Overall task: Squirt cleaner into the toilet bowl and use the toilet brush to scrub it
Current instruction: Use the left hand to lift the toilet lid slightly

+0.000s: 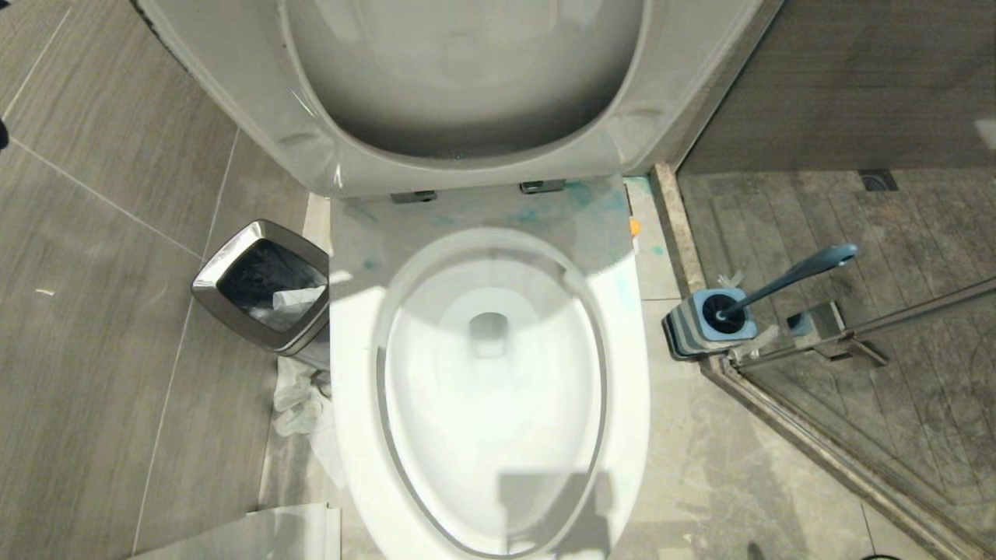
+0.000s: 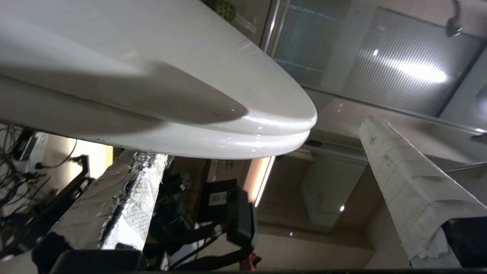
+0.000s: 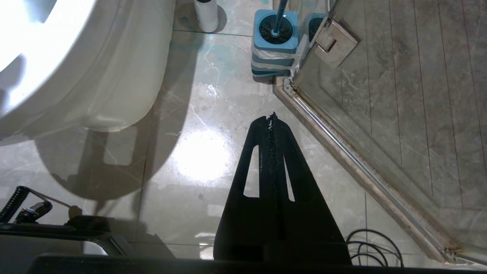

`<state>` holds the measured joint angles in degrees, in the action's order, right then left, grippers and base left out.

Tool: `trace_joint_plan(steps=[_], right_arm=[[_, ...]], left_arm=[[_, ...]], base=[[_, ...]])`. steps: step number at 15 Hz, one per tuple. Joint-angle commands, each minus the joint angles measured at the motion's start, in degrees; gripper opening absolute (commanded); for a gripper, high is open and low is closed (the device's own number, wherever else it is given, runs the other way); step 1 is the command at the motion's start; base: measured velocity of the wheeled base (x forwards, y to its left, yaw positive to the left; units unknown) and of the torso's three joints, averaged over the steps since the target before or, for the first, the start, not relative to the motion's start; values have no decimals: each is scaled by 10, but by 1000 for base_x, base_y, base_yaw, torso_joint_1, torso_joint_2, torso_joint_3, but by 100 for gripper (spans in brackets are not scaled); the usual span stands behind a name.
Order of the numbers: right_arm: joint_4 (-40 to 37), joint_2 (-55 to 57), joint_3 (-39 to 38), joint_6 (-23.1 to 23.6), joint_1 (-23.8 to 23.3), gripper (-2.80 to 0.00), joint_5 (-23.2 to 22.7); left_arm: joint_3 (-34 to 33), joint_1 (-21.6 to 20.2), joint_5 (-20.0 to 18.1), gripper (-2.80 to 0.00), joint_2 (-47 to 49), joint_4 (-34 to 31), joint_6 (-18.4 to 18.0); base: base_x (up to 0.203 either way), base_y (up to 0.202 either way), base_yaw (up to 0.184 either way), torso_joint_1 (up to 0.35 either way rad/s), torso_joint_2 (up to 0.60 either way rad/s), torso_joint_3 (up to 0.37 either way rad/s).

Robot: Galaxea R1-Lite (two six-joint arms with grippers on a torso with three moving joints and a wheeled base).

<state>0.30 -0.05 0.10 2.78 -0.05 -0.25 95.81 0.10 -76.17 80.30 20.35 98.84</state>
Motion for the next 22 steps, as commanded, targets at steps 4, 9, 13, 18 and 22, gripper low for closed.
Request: trace_joint_plan(steps=[4,9,13,18,22], right_arm=[[0,0,0,0,0,-280,0],[0,0,0,0,0,-280,0],[0,0,0,0,0,-280,0],[0,0,0,0,0,-280,0],[0,0,0,0,0,-280,0]], left_arm=[[10,2,47,0,38,134,63],[25,1,115,0,67,221,59],[25,0,147,0,93,267,8],[74,1,191,0,138,268,-47],[77,3,204,0,159,267,-117]], base=[[0,0,0,0,0,0],[0,0,0,0,0,0],[0,0,0,0,0,0],[0,0,0,0,0,0],[0,0,0,0,0,0]])
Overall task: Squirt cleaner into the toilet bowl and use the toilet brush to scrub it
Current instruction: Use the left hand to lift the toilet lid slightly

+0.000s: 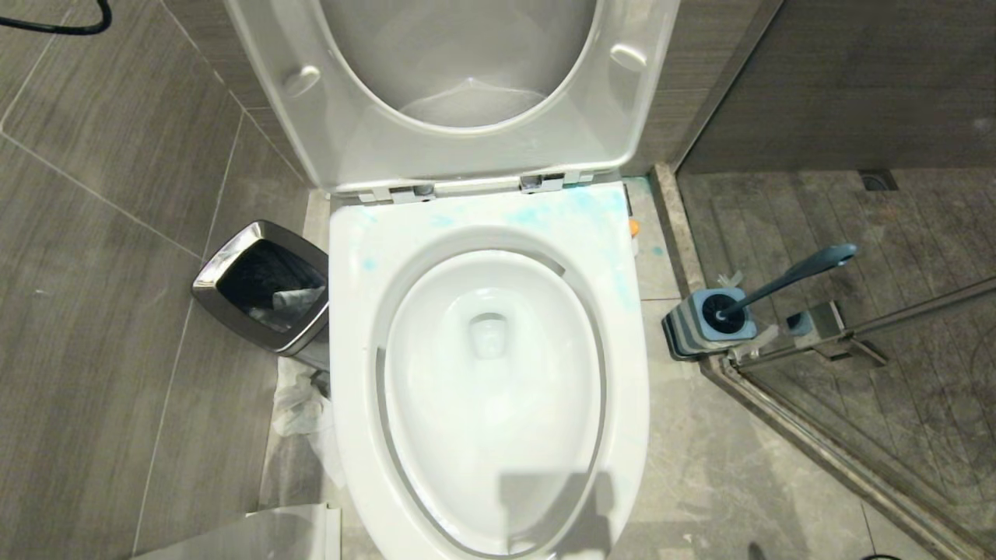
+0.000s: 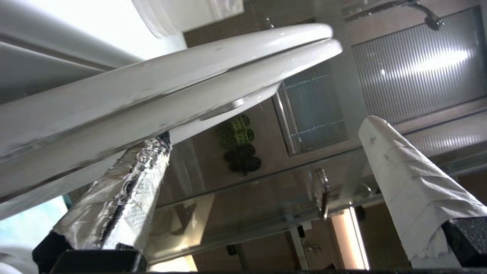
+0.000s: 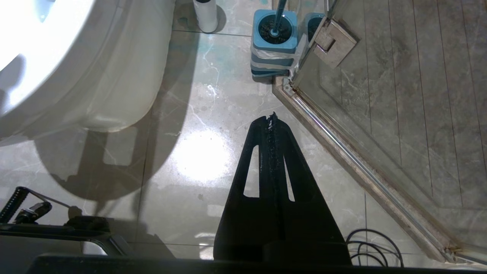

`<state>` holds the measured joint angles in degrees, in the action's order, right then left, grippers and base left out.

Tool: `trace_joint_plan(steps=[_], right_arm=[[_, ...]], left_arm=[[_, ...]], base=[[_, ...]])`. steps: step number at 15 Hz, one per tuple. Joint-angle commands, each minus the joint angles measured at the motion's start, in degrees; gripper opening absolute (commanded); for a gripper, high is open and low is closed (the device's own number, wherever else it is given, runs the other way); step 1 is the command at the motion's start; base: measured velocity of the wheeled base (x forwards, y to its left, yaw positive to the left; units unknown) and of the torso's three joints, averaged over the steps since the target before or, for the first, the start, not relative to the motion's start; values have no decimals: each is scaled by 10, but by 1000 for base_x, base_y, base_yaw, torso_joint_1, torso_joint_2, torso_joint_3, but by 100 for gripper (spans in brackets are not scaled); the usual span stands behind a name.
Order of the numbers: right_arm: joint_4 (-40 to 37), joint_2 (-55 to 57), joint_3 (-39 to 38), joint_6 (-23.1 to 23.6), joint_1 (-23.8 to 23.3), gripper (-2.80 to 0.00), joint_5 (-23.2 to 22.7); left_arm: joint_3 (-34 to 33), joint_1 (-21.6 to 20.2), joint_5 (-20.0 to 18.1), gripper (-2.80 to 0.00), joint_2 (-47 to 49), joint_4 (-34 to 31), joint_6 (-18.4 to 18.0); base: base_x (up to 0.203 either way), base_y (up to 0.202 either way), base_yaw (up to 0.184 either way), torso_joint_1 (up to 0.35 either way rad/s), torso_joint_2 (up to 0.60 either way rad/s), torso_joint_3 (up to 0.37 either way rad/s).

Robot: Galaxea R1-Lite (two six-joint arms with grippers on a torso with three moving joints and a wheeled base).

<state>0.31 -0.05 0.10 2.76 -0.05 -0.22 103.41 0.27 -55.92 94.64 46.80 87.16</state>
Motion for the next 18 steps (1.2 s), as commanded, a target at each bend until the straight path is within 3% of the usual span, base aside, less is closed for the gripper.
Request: trace_joint_plan(steps=[1,3,6,10,13,15,16,18], right_arm=[[0,0,0,1,0,-280,0],[0,0,0,1,0,-280,0],[0,0,0,1,0,-280,0],[0,0,0,1,0,-280,0],[0,0,0,1,0,-280,0],[0,0,0,1,0,-280,0],[0,0,0,1,0,-280,0],[0,0,0,1,0,-280,0]], left_arm=[[2,1,7,0,19,2,-1],[4,5,14,0,24,3,-8],[5,16,27,0,34,-1,-76],[4,24,29,0,40,-3,-133],[10,22,27,0,20,-31,-134],[16,7,25,0,-21,-90,-111],[15,-3,22,0,-47,-121,-75],[13,-24,19,0,-96,-210,39]], base=[[0,0,0,0,0,0],[0,0,0,0,0,0],[0,0,0,0,0,0],[0,0,0,0,0,0],[0,0,0,0,0,0],[0,0,0,0,0,0],[0,0,0,0,0,0],[0,0,0,0,0,0]])
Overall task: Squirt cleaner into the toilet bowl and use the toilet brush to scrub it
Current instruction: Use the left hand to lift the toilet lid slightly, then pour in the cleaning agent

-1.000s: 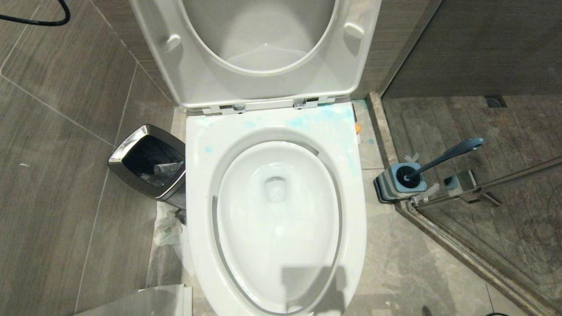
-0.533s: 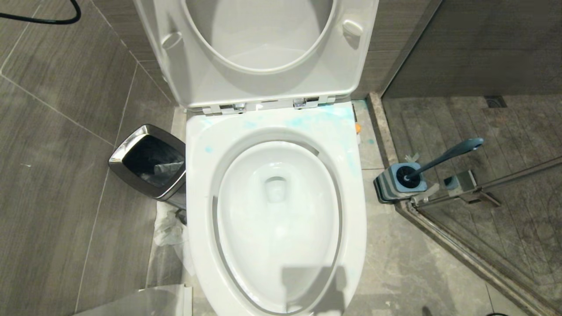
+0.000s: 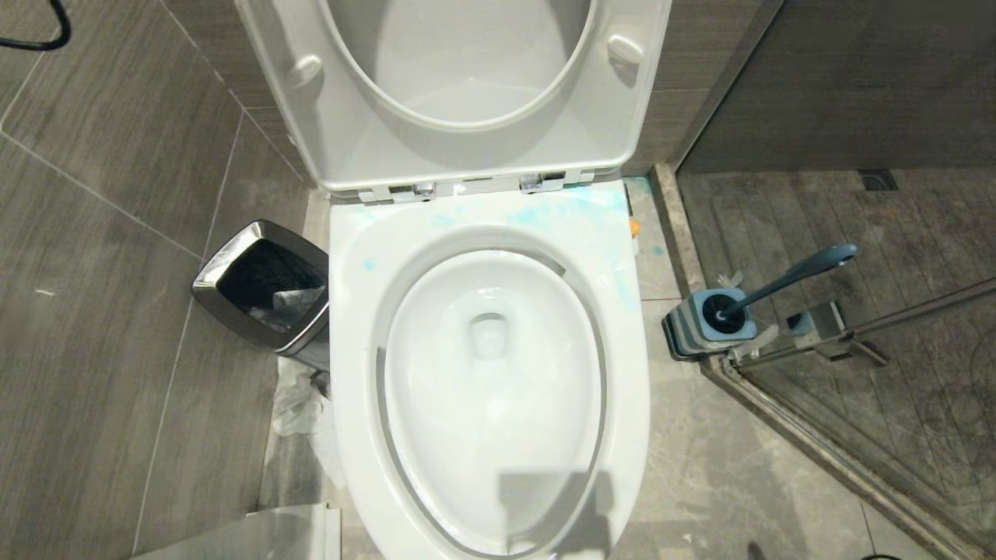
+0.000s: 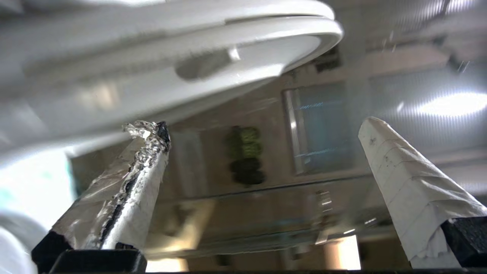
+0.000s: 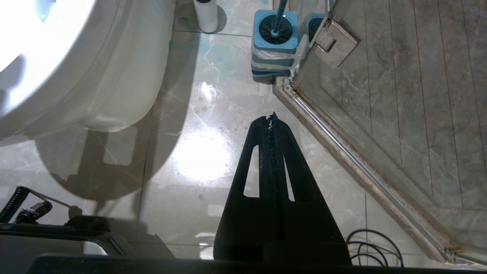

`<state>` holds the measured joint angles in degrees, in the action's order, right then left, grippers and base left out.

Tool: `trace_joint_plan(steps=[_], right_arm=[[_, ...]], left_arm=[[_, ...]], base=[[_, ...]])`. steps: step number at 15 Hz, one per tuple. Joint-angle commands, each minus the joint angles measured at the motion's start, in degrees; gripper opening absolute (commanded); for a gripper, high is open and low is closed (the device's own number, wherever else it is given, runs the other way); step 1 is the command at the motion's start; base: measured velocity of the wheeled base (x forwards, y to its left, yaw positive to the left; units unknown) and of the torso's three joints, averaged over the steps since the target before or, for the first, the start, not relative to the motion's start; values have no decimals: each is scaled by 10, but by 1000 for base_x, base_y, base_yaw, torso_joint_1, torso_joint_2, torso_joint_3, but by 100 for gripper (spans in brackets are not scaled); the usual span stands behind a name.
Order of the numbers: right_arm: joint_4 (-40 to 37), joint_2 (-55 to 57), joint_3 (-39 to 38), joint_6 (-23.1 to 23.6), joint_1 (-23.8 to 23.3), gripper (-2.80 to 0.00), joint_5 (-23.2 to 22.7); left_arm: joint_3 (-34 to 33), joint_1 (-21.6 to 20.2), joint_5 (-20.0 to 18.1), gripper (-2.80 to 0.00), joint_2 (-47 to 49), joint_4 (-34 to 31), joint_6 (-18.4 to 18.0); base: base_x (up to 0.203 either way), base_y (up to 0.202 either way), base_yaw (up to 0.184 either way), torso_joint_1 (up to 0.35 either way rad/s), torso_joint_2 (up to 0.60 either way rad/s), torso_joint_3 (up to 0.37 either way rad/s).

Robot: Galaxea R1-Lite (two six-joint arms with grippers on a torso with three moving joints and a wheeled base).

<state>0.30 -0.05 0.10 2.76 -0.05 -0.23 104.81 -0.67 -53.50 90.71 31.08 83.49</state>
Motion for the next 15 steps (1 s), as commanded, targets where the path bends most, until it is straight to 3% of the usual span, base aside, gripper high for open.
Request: trace_joint_plan(steps=[1,3,4,5,6,7,8,10,11,12,13,15], right_arm=[[0,0,0,1,0,-280,0],[0,0,0,1,0,-280,0],[0,0,0,1,0,-280,0],[0,0,0,1,0,-280,0],[0,0,0,1,0,-280,0],[0,0,0,1,0,-280,0],[0,0,0,1,0,-280,0],[0,0,0,1,0,-280,0],[0,0,0,1,0,-280,0],[0,0,0,1,0,-280,0],[0,0,0,1,0,-280,0],[0,0,0,1,0,-280,0]], left_arm=[[0,-20,-13,0,-78,-106,122],[-1,-35,-49,0,-114,-228,188],[-1,-44,-67,0,-121,-304,203],[-1,-59,-83,0,-123,-396,195],[-1,-74,-90,0,-123,-469,144],[-1,-82,-86,0,-122,-532,46],[-1,-86,-58,0,-120,-603,-88],[-2,-88,60,0,-110,-733,-395],[3,-88,107,0,-107,-761,-512],[16,-88,151,0,-105,-759,-608],[25,-88,194,0,-110,-713,-676],[24,-87,228,0,-136,-586,-767]], base=[[0,0,0,0,0,0],[0,0,0,0,0,0],[0,0,0,0,0,0],[0,0,0,0,0,0],[0,0,0,0,0,0],[0,0,0,0,0,0],[0,0,0,0,0,0],[0,0,0,0,0,0],[0,0,0,0,0,0],[0,0,0,0,0,0],[0,0,0,0,0,0],[0,0,0,0,0,0]])
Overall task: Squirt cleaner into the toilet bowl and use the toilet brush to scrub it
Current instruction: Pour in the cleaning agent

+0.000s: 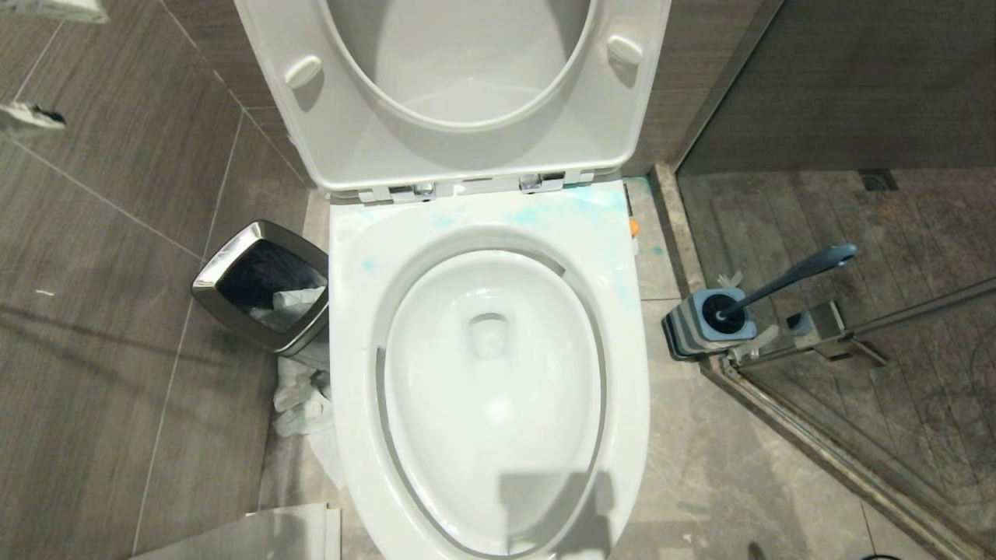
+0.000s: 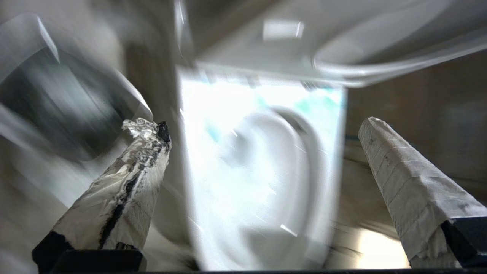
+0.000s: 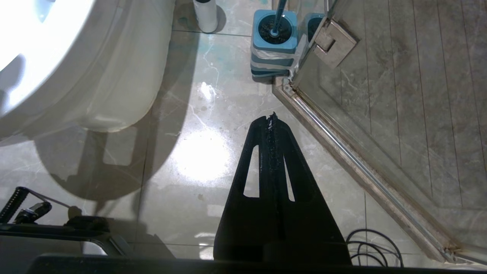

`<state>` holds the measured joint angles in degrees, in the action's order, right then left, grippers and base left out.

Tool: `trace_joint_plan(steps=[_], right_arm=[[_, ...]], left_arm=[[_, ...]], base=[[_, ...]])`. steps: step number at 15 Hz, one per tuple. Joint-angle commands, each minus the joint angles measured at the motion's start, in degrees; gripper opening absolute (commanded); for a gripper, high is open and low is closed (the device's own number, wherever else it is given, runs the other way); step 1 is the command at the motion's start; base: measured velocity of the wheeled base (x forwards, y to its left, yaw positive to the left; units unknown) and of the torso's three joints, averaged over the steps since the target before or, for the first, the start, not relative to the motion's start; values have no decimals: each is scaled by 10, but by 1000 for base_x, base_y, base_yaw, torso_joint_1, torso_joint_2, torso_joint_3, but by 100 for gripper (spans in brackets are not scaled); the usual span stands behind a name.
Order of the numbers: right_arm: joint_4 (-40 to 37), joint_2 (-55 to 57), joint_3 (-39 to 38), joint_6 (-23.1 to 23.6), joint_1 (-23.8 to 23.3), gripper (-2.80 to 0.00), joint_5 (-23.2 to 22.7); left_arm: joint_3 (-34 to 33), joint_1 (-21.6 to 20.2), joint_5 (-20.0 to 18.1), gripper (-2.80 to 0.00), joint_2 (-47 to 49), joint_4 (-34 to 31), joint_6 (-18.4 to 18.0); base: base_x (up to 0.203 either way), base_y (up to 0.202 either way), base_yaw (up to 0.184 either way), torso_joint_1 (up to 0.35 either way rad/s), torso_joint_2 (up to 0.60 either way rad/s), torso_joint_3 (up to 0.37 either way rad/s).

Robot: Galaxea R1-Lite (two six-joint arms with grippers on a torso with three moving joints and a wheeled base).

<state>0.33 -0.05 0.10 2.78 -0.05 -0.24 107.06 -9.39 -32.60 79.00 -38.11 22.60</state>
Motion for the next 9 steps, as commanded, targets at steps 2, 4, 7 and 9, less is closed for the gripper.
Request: trace_joint_plan(steps=[2,4,7,9], right_arm=[[0,0,0,0,0,-280,0],[0,0,0,0,0,-280,0],[0,0,0,0,0,-280,0],[0,0,0,0,0,-280,0]], left_arm=[[-11,1,27,-280,-50,181,-228],[-14,3,26,-280,-70,231,-241],[-29,28,28,-280,-128,267,-251],[-54,30,28,-280,-189,270,-259]], base=[[0,0,0,0,0,0],[0,0,0,0,0,0],[0,0,0,0,0,0],[0,0,0,0,0,0]])
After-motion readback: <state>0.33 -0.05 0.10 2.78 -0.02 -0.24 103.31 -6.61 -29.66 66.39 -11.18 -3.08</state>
